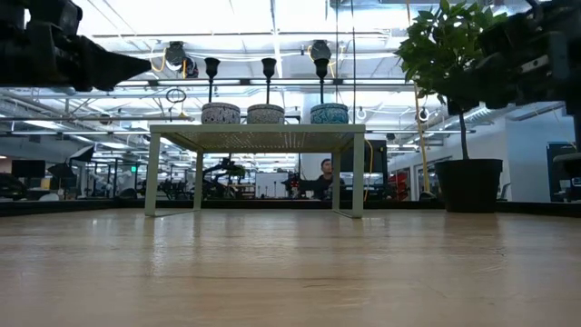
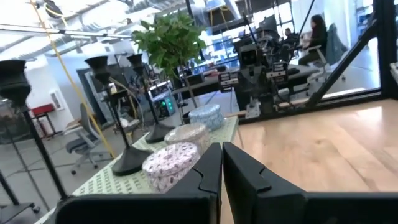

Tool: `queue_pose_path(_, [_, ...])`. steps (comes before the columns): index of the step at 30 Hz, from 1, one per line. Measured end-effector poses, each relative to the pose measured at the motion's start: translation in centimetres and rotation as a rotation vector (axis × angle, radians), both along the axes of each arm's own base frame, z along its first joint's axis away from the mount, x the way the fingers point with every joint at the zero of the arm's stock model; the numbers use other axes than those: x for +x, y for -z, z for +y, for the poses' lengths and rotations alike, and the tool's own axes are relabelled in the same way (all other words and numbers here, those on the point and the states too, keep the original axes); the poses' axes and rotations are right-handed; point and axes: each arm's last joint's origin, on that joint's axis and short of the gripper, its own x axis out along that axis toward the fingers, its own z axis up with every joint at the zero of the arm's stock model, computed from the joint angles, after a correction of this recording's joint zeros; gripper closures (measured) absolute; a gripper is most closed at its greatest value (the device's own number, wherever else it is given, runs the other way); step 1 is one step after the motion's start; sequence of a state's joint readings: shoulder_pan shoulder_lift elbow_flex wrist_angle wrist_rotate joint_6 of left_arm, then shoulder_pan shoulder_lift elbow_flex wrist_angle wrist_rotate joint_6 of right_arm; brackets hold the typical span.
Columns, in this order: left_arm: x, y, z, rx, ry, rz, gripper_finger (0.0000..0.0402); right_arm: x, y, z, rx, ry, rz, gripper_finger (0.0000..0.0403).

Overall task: Pick & Place candle stick holders
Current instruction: Return to Home Position

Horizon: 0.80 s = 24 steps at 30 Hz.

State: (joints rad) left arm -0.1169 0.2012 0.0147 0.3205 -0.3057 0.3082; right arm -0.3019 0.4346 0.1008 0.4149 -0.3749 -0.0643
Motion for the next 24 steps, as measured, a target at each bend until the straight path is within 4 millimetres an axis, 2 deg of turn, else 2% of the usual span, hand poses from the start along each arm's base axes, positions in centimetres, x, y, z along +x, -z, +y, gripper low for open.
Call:
queue_pose_path(3, [0.0,0.1,0.0,-0.001,-0.014,0.008,0.0380,-0.4,0.1,-0.2,0.002,0.104,-0.026,0.0403])
queue_pose_path(10, [0.0,0.1,0.0,-0.001,-0.014,0.011,0.0380,-0.8,-0.2,-0.2,0.037,0.146,-0.067,0.0403])
queue_pose_path(15, [0.0,0.1,0.0,-0.001,-0.014,0.010,0.0380,-0.9,0.6,-0.5,0.087,0.270,0.008,0.0403])
queue_pose_path(24, [0.0,0.1,0.0,-0.001,-0.015,0.010,0.0380,-1.0,1.2,-0.8,0.141,0.377,0.064,0.0403])
